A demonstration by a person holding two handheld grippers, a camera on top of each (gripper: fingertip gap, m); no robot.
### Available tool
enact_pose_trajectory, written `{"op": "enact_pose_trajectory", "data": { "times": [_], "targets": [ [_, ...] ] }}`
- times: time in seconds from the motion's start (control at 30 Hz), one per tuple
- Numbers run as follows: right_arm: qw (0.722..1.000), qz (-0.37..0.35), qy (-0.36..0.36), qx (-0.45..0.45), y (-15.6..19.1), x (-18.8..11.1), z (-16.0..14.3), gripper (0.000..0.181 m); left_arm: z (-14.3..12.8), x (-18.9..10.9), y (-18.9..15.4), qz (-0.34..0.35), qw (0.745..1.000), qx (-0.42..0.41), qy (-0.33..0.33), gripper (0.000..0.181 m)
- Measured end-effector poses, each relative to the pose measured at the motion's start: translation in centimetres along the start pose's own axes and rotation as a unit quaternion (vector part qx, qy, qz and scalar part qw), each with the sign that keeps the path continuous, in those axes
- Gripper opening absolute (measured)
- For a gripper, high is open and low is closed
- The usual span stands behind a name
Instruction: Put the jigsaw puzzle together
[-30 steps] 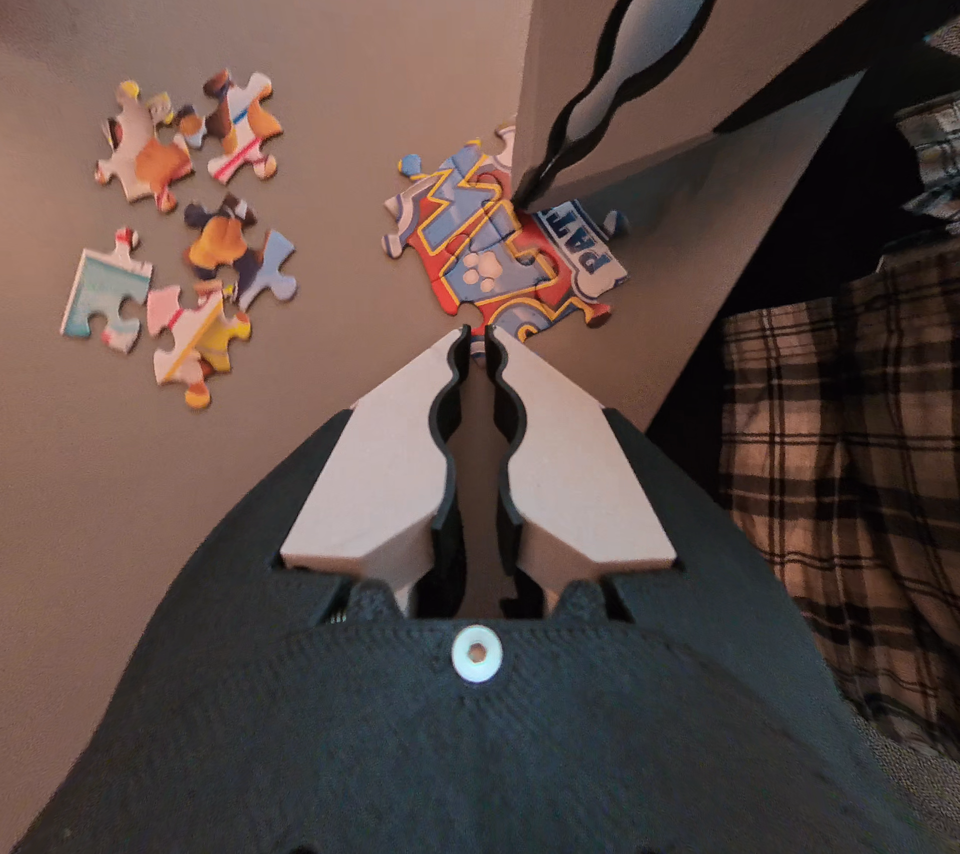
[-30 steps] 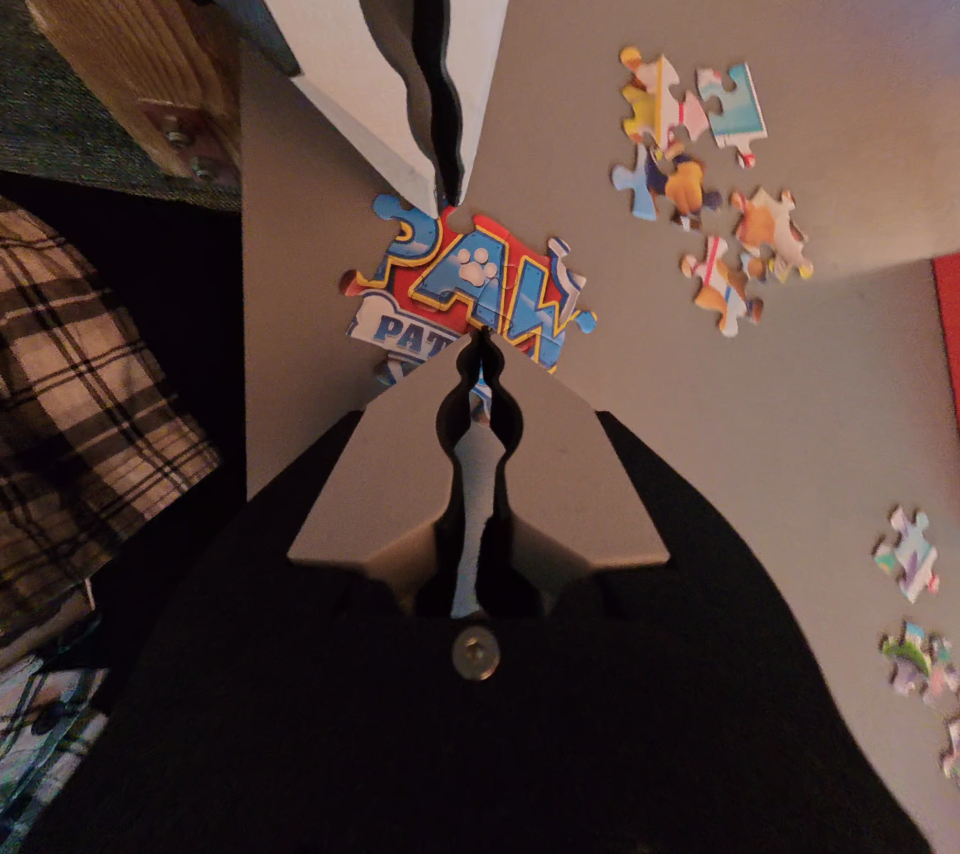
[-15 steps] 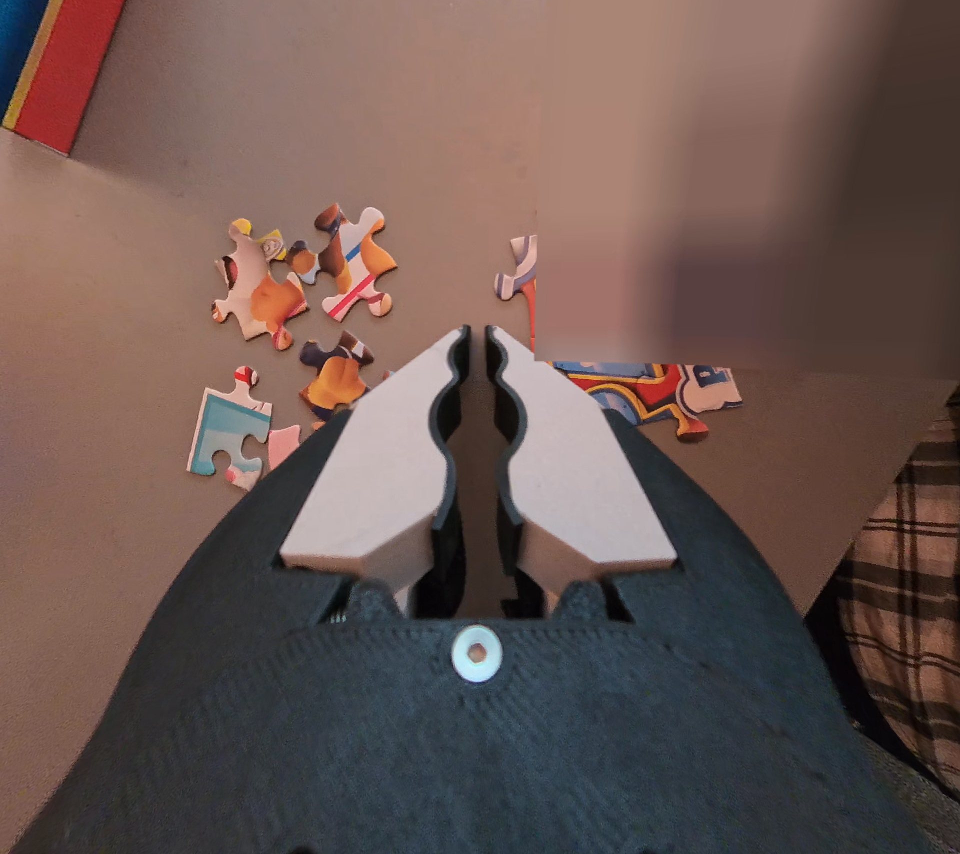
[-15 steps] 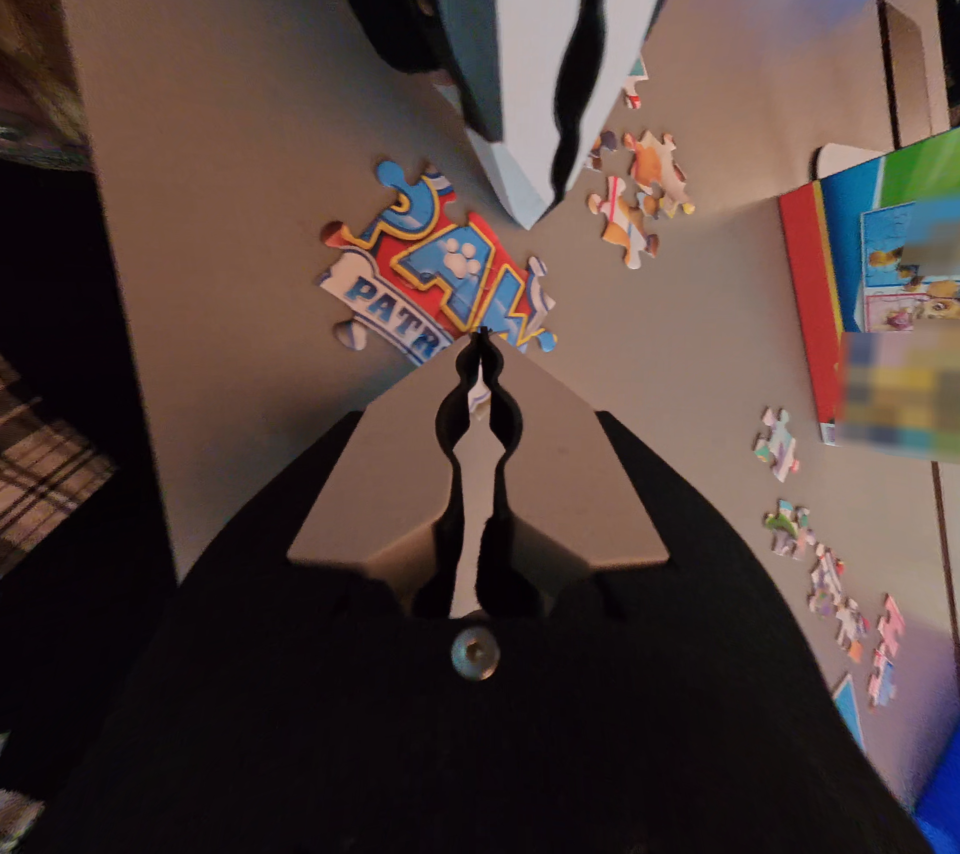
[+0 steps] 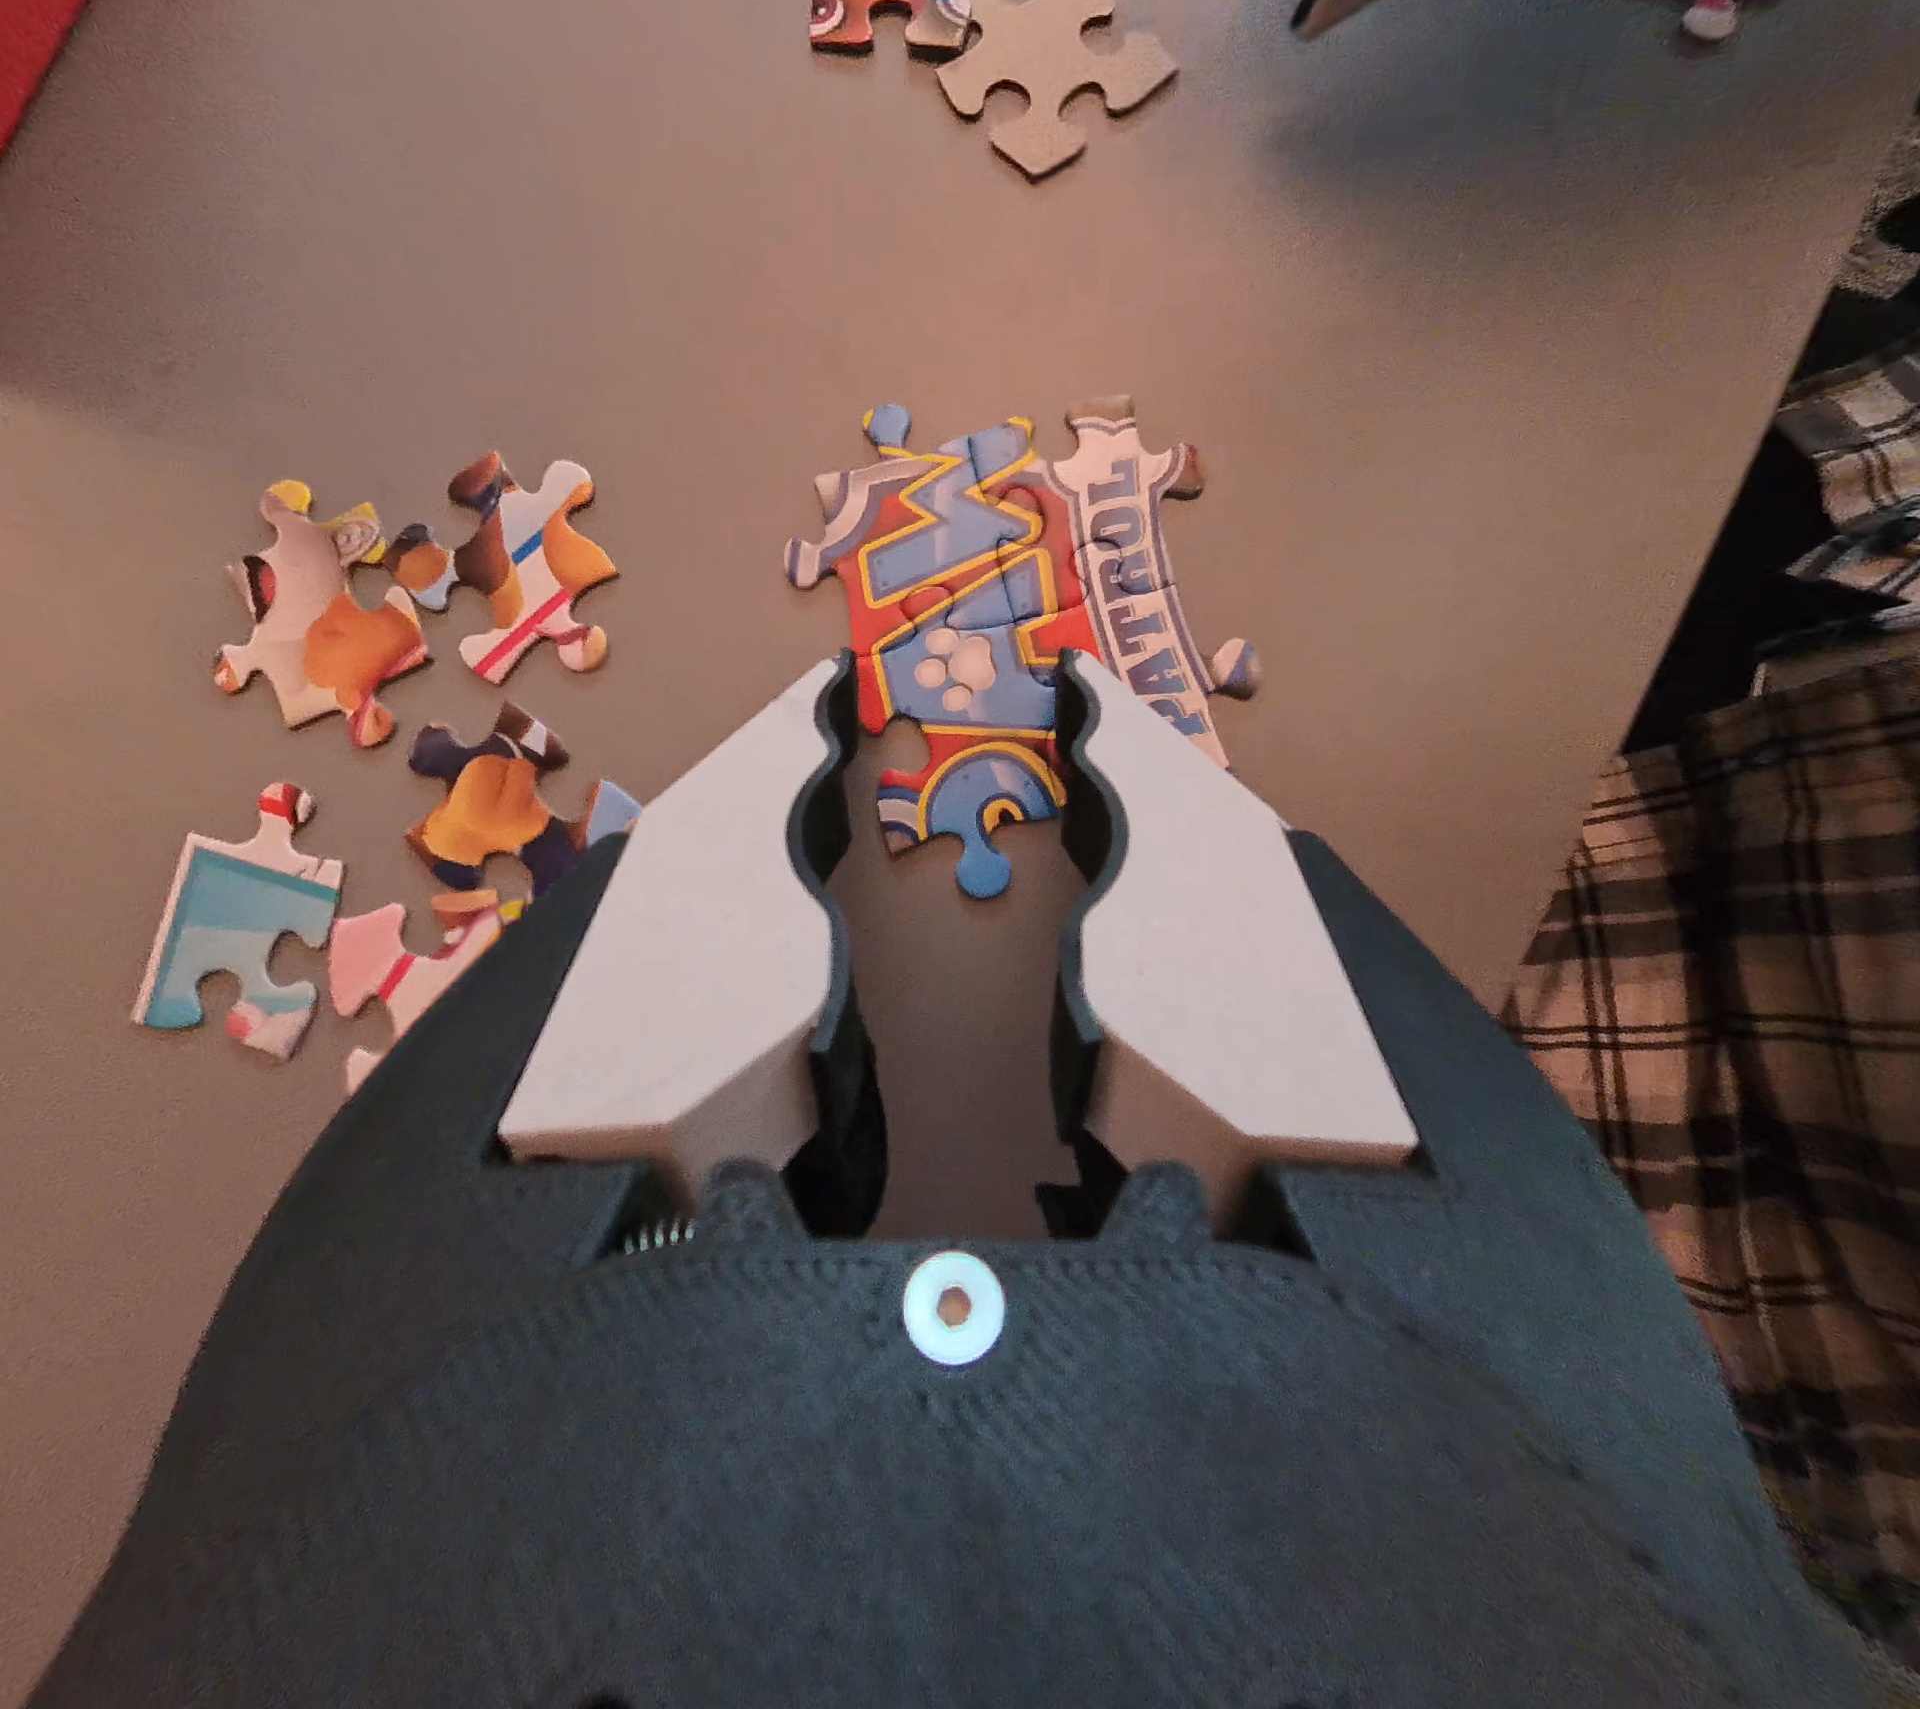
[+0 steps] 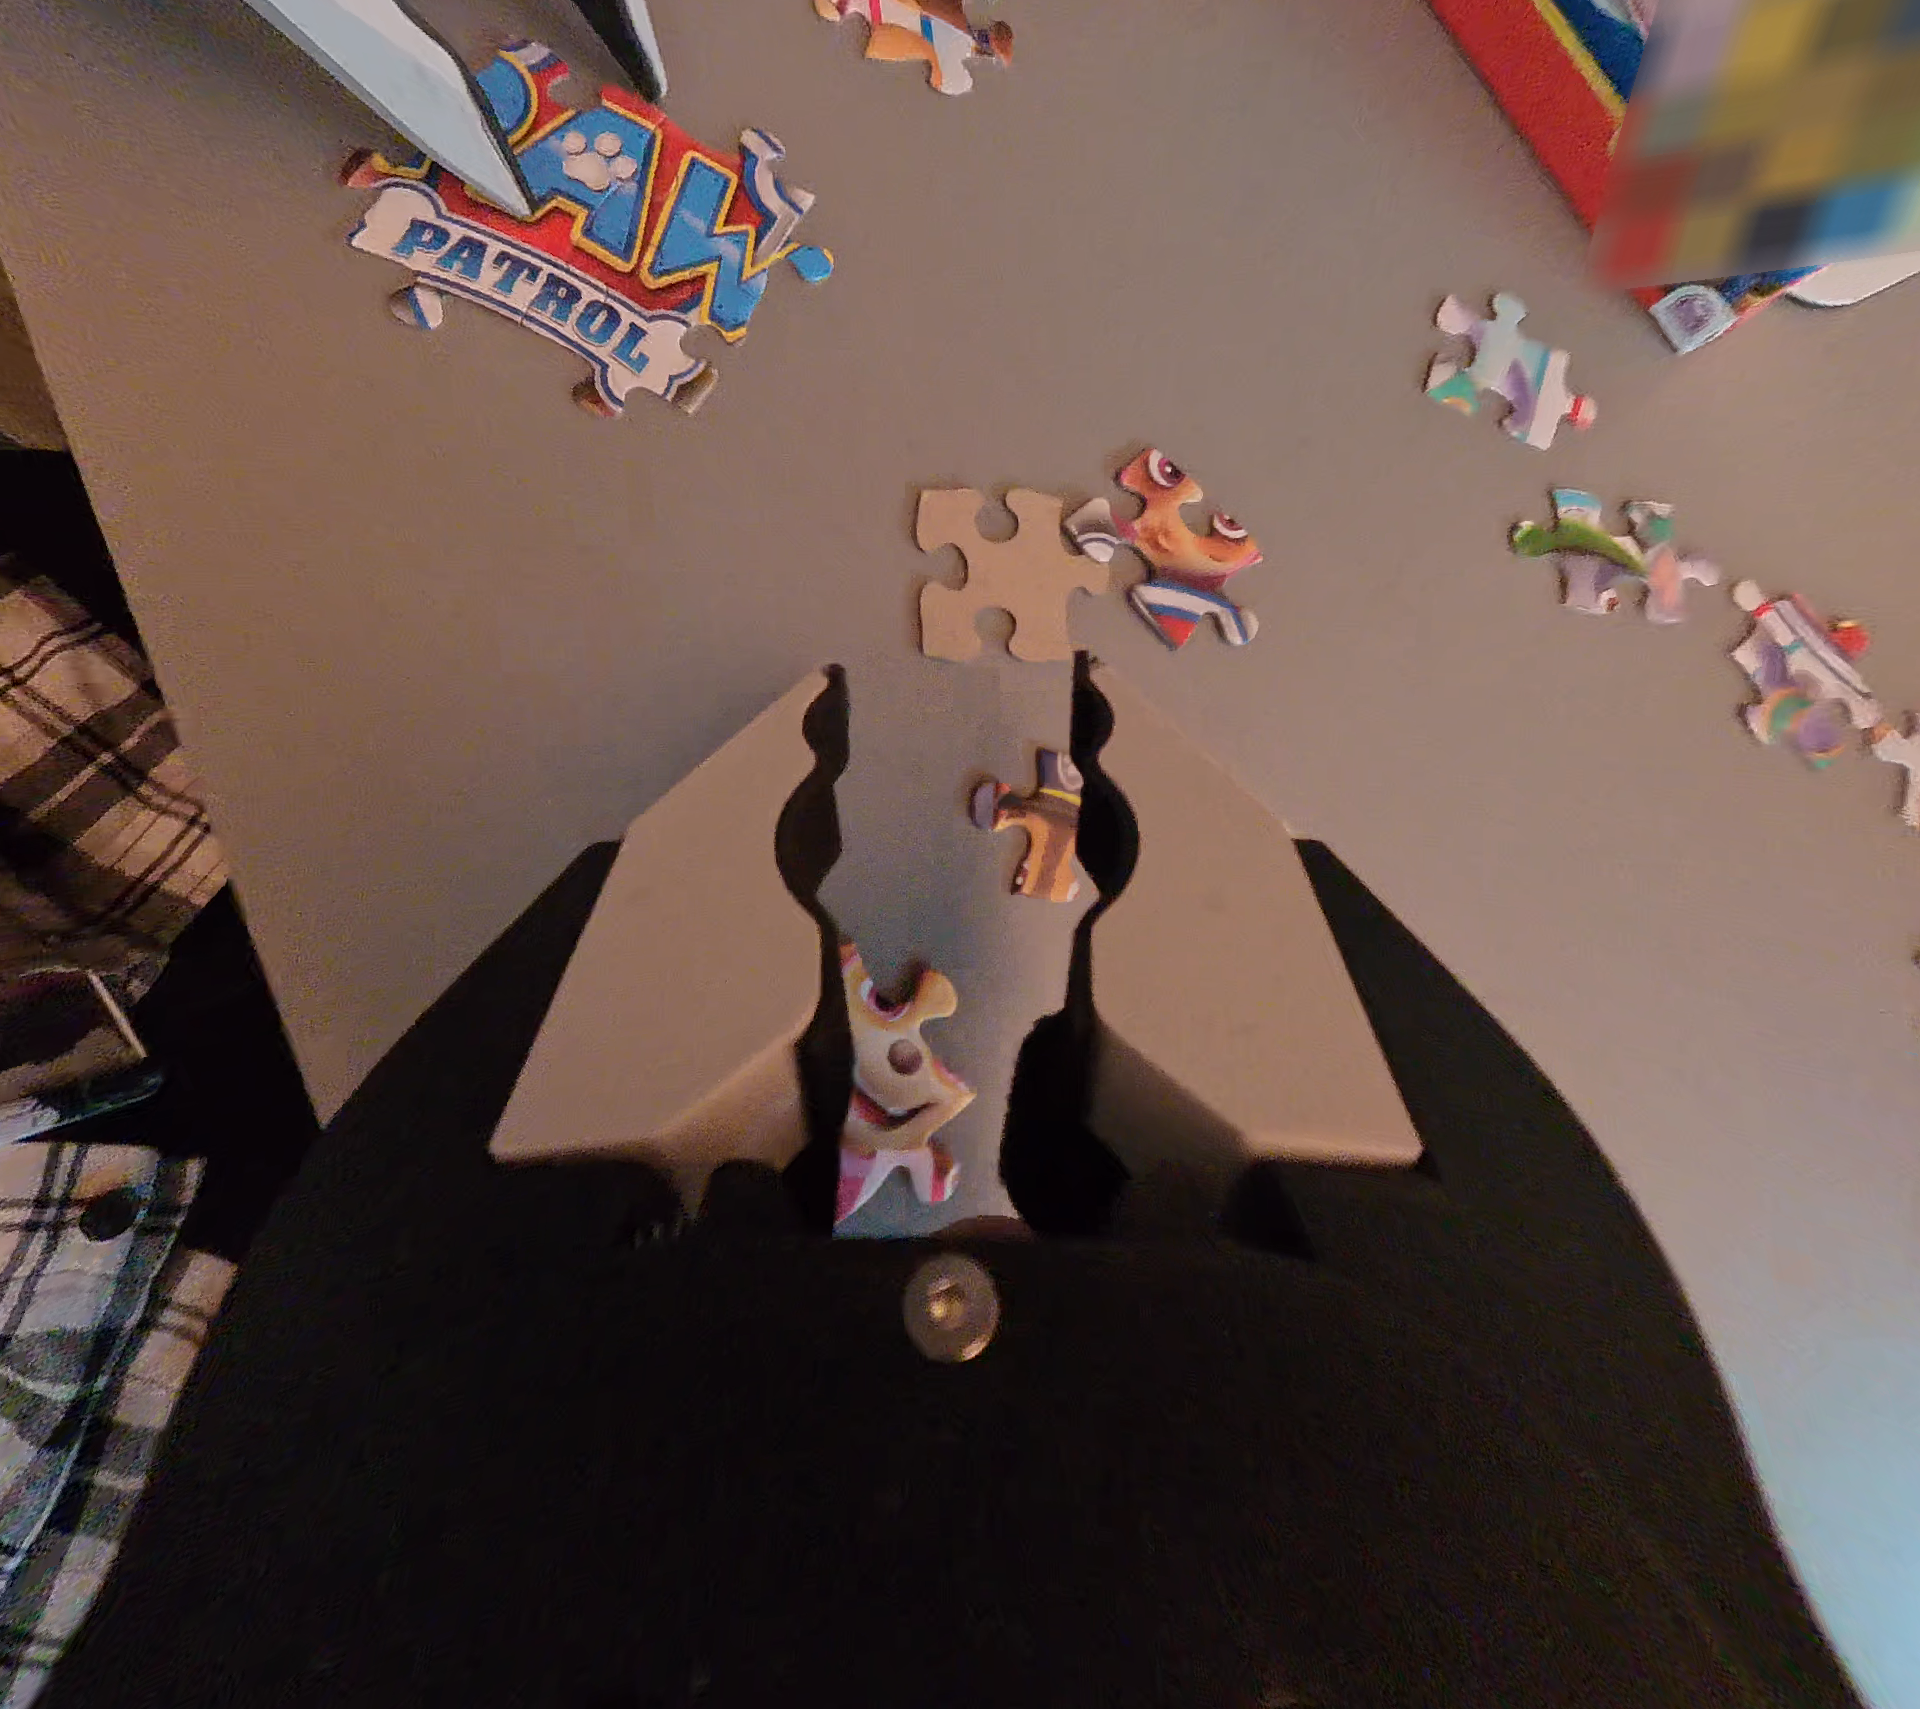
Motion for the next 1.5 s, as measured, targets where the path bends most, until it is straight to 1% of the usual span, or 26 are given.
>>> {"op": "enact_pose_trajectory", "data": {
  "times": [0.1, 0.2, 0.23, 0.3, 0.4, 0.47, 0.53, 0.6, 0.67, 0.7, 0.8, 0.87, 0.93, 1.03, 1.23, 1.27, 1.4, 1.5],
  "targets": [
    [0.999, 0.041, 0.025, -0.005, -0.8, 1.6, 0.4, 0.052, 0.3, 0.6, 0.8, -0.002, 1.0, -0.006, 0.001, 0.037],
    [0.993, 0.114, 0.023, 0.02, -1.1, 2.8, 1.1, 0.057, 0.4, 0.4, 1.2, 0.026, 1.0, 0.006, 0.013, 0.04],
    [0.992, 0.12, 0.03, 0.019, -1.1, 2.8, 1.2, 0.058, 0.4, 0.1, 1.2, 0.033, 0.999, 0.011, 0.013, 0.041],
    [0.99, 0.134, 0.04, 0.024, -0.9, 2.5, 1.3, 0.059, 0.5, -0.7, 0.6, 0.025, 1.0, 0.005, -0.006, 0.042],
    [0.984, 0.173, 0.045, 0.027, 0.1, 2.0, 1.0, 0.052, 0.5, -2.6, -0.6, 0.026, 0.999, 0.004, -0.036, 0.046],
    [0.982, 0.18, 0.053, 0.014, 1.4, 1.7, 0.8, 0.054, 0.4, -3.8, -1.8, 0.027, 0.998, 0.007, -0.058, 0.049],
    [0.981, 0.186, 0.06, 0.0, 2.9, 1.5, 0.6, 0.056, 0.3, -4.4, -3.9, 0.018, 0.997, 0.016, -0.074, 0.05],
    [0.979, 0.195, 0.059, -0.014, 4.5, 1.3, 0.4, 0.056, 0.0, -4.3, -6.5, 0.017, 0.996, 0.047, -0.08, 0.053],
    [0.977, 0.205, 0.05, -0.02, 6.0, 1.4, 0.3, 0.055, -0.2, -3.8, -9.0, 0.033, 0.992, 0.083, -0.084, 0.063],
    [0.976, 0.211, 0.044, -0.024, 6.8, 1.4, 0.3, 0.054, -0.2, -3.6, -10.0, 0.042, 0.99, 0.099, -0.095, 0.064],
    [0.975, 0.218, 0.03, -0.027, 8.3, 1.5, 0.2, 0.052, -0.4, -2.9, -11.7, 0.08, 0.982, 0.123, -0.117, 0.061],
    [0.974, 0.223, 0.022, -0.027, 9.0, 1.6, 0.2, 0.051, -0.5, -2.4, -12.4, 0.116, 0.974, 0.155, -0.12, 0.057],
    [0.973, 0.229, 0.016, -0.032, 9.7, 1.7, 0.1, 0.049, -0.5, -2.1, -13.3, 0.123, 0.968, 0.182, -0.122, 0.05],
    [0.97, 0.24, 0.009, -0.036, 10.5, 1.7, 0.1, 0.046, -0.7, -1.8, -14.4, 0.122, 0.963, 0.207, -0.124, 0.031],
    [0.969, 0.243, 0.001, -0.04, 11.3, 1.5, -0.2, 0.046, -1.4, -2.2, -15.3, 0.159, 0.95, 0.224, -0.147, 0.017],
    [0.969, 0.242, -0.003, -0.042, 11.4, 1.4, -0.3, 0.045, -1.4, -2.4, -15.4, 0.157, 0.95, 0.221, -0.153, 0.011],
    [0.971, 0.234, -0.027, -0.05, 11.3, 0.8, -0.2, 0.04, -1.1, -3.0, -15.3, 0.14, 0.957, 0.193, -0.167, 0.001],
    [0.975, 0.209, -0.02, -0.074, 11.1, 0.8, -0.2, 0.035, -0.5, -3.5, -14.8, 0.091, 0.97, 0.142, -0.173, 0.0]
  ]
}}
Point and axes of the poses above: each gripper's, where its closed fingertips meet, x out along the fingers, z out of its top, y = z × x across the jaws, the point moved 10 cm from there along -x, back along the fingers, and after that the axes turned 14 degrees about z, right-handed, at the moved point
